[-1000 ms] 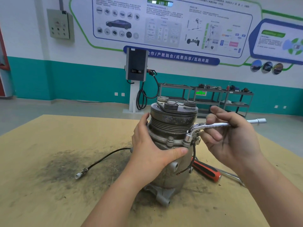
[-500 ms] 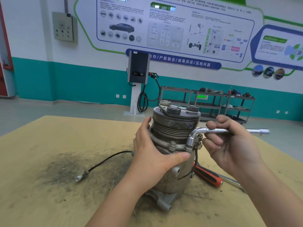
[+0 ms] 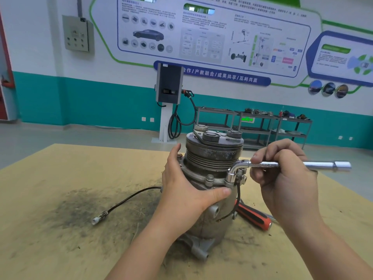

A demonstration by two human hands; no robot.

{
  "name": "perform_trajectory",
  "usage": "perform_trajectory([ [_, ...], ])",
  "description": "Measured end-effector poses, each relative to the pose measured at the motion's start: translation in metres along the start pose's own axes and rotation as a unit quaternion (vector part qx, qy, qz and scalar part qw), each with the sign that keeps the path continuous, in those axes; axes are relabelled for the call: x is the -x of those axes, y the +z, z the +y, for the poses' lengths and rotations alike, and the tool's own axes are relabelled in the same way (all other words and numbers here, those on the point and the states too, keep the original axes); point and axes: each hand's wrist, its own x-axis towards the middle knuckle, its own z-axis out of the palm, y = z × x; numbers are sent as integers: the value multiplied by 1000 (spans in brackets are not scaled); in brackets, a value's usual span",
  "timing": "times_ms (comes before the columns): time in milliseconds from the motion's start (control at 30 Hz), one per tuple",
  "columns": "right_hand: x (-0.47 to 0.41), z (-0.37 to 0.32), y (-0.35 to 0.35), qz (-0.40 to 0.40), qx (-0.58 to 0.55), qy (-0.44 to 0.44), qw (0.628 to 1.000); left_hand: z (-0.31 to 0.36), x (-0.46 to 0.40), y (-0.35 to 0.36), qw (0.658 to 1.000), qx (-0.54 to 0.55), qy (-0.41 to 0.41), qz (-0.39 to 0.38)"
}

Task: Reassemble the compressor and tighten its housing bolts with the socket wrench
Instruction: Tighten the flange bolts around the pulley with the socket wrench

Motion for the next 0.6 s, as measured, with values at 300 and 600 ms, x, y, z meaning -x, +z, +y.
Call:
perform_trajectory([
  [300, 36, 3, 45, 21, 331, -269, 904, -1, -1, 4, 999, 17, -3, 30],
  [600, 33, -10, 56, 88, 355, -191, 911, -2, 0, 10, 998, 29, 7, 59],
])
